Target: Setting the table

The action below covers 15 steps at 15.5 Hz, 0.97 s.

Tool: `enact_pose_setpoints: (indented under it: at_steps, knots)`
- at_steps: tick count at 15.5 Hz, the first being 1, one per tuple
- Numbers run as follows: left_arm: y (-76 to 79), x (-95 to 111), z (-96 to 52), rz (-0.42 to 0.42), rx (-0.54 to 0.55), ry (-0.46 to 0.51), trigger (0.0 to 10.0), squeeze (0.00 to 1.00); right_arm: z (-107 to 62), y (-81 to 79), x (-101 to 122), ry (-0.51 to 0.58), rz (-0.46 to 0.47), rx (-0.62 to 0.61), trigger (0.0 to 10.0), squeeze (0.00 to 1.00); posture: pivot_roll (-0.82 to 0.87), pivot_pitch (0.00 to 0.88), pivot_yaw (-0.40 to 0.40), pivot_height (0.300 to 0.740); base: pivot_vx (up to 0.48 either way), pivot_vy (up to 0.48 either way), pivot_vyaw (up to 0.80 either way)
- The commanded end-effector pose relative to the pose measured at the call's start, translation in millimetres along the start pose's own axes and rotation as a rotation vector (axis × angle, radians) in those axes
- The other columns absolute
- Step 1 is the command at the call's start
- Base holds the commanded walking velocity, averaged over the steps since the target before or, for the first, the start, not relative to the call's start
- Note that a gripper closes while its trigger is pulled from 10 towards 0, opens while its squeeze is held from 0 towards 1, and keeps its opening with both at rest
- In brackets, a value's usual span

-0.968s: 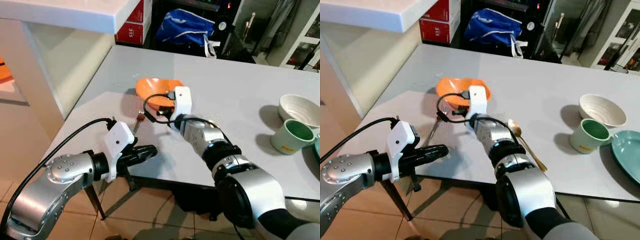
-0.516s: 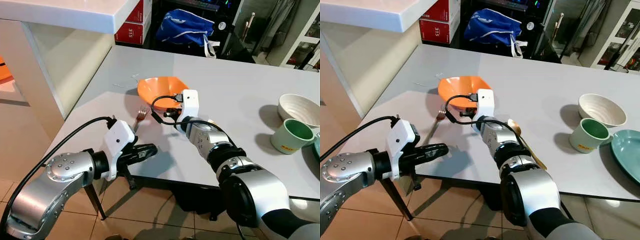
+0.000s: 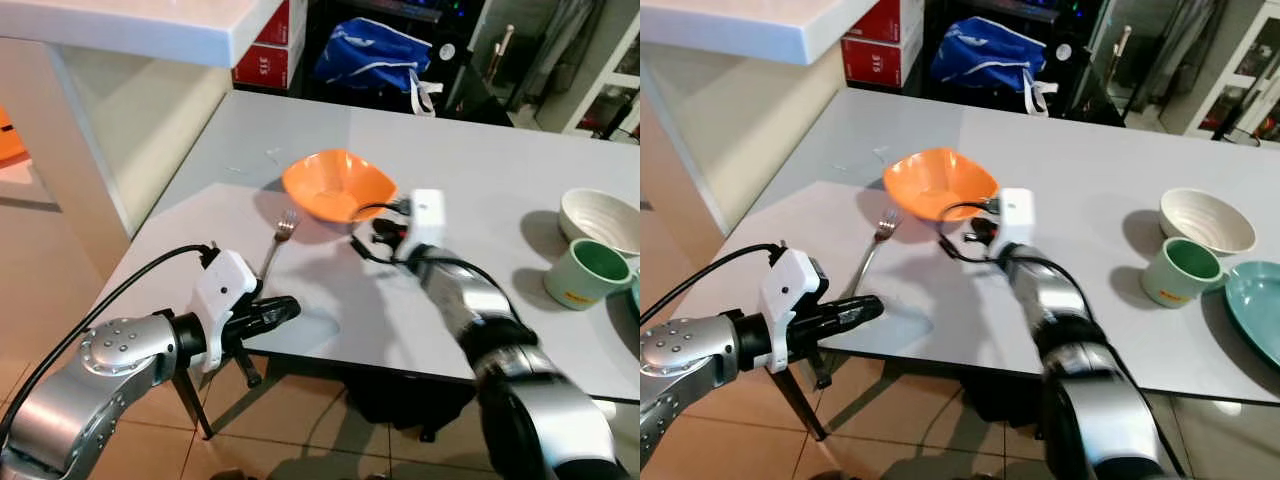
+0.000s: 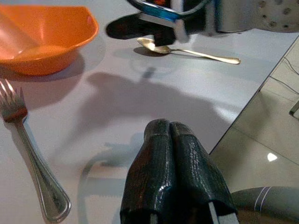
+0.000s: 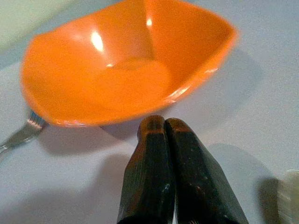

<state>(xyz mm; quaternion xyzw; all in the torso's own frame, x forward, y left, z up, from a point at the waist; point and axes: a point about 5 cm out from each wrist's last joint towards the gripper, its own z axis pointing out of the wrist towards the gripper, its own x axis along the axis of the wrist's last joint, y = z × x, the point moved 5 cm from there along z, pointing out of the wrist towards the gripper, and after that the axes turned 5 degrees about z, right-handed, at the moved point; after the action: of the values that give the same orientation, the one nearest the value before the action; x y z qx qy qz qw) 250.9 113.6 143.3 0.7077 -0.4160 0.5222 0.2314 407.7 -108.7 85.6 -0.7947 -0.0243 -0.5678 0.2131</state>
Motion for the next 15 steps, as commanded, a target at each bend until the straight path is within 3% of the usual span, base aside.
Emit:
enact_pose_setpoints:
  at_steps: [1,2,4,5,7,9,10,11,12,14,15]
  knots:
    - [-4.3,7,-1.4,0.022,0.013,0.021,10.0,0.0,-10.6,4.1,13,0.039,-0.018,0.01,4.3,0.0,0.02,0.0,-0.063,0.74,0.0,0.0,0.0]
    - [-10.2,13,-0.7,0.018,0.05,0.046,10.0,0.0,-18.2,3.1,19,0.067,-0.007,0.019,4.9,0.0,0.02,0.0,-0.06,0.74,0.0,0.0,0.0]
    - [-34.2,23,-2.5,0.032,0.232,0.105,10.0,0.0,-33.5,-4.9,30,0.119,-0.036,0.04,8.1,0.0,0.02,0.0,-0.059,0.74,0.0,0.0,0.0]
    - [-64.3,25,-14.5,0.004,0.492,0.113,10.0,0.0,-57.8,-13.2,40,0.185,-0.077,0.055,10.0,0.0,0.02,0.0,-0.063,0.74,0.0,0.0,0.0]
    - [-68.6,26,-30.5,0.051,0.6,0.147,10.0,0.0,-78.8,-9.0,46,0.252,-0.123,-0.015,10.0,0.0,0.03,0.0,-0.063,0.74,0.0,0.0,0.0]
    - [-73.7,8,-74.5,-0.006,0.828,0.139,10.0,0.0,-117.9,10.3,46,0.316,-0.273,-0.141,10.0,0.0,0.03,0.0,-0.066,0.74,0.0,0.0,0.0]
    - [-58.7,2,-71.8,0.019,0.775,0.11,10.0,0.0,-127.6,11.4,42,0.324,-0.175,-0.154,10.0,0.0,0.04,0.0,-0.067,0.74,0.0,0.0,0.0]
    - [-47.3,0,-64.5,0.034,0.714,0.096,10.0,0.0,-129.8,9.3,39,0.319,-0.134,-0.149,10.0,0.0,0.04,0.0,-0.067,0.74,0.0,0.0,0.0]
    - [-25.4,-3,-45.7,0.013,0.62,0.104,10.0,0.0,-128.1,-7.9,23,0.264,-0.17,-0.082,10.0,0.0,0.04,0.0,-0.064,0.74,0.0,0.48,0.0]
    - [-21.2,-4,-34.6,-0.041,0.667,0.138,10.0,0.0,-126.6,-23.3,1,0.199,-0.225,-0.037,10.0,0.0,0.04,0.0,-0.065,0.74,0.0,0.48,0.0]
    - [-18.5,-5,-33.6,-0.023,0.67,0.125,10.0,0.0,-128.5,-28.5,-5,0.188,-0.248,-0.016,10.0,0.0,0.05,0.0,-0.069,0.74,0.0,0.48,0.8]
